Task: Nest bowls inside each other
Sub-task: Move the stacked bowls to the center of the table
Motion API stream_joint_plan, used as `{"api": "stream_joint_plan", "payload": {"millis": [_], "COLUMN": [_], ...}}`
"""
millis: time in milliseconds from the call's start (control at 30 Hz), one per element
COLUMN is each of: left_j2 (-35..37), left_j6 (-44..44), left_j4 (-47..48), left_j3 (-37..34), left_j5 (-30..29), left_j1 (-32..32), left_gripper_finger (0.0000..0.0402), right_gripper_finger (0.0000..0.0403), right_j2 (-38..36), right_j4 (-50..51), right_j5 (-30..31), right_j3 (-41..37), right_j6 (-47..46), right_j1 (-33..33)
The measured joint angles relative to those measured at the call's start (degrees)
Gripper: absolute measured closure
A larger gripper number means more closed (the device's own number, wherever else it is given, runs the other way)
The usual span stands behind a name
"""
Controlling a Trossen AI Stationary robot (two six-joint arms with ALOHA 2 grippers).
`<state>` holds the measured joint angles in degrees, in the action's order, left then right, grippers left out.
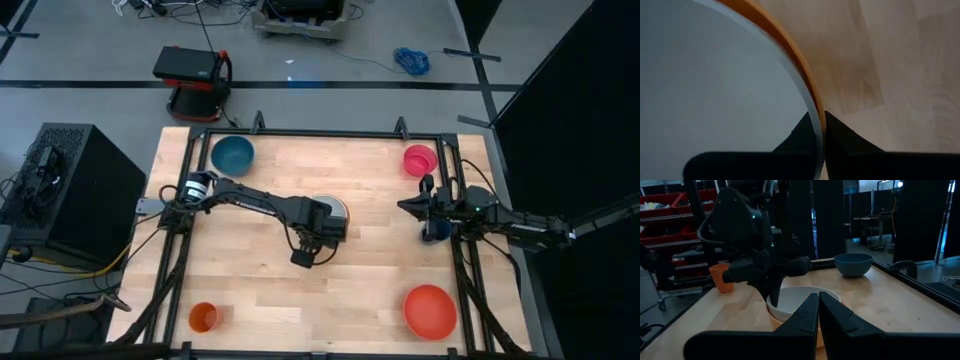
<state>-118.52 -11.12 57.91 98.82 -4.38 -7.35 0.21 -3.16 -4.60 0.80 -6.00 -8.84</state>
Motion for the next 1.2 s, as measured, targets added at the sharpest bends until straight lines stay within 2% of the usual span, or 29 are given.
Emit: {"api": "stream_joint_plan", "payload": {"millis": [567, 733, 833, 1033, 1200], "left_j2": [0.0, 0.0, 0.0, 0.0, 1.1], "left_j6": [1.1, 2.3, 2.6, -0.5, 0.1], "left_j4": [-1.1, -1.0, -0.9, 0.9, 2.6], "left_j3": [-1.5, -1.6, -1.5, 0.8, 3.5], "left_j5": [1.1, 1.0, -0.8, -10.4, -10.8], "left_j1": [-0.1, -0.1, -0.1, -0.1, 0.1], "left_gripper_finger": [0.0340, 0.0284, 0.0250, 0.0199, 0.0193], "right_gripper_finger": [0.0403, 0.0403, 0.0403, 0.0403, 0.0403], "right_j2": [0.0, 0.0, 0.0, 0.0, 0.0], "right_j4": [0.0, 0.0, 0.0, 0.0, -3.4], "right_j5": [0.0, 0.0, 0.0, 0.0, -0.3], "right_j3": [0.0, 0.0, 0.0, 0.0, 0.0], "right_j6": [0.0, 0.0, 0.0, -1.3, -2.1], "right_j1": [0.0, 0.0, 0.0, 0.0, 0.0]}}
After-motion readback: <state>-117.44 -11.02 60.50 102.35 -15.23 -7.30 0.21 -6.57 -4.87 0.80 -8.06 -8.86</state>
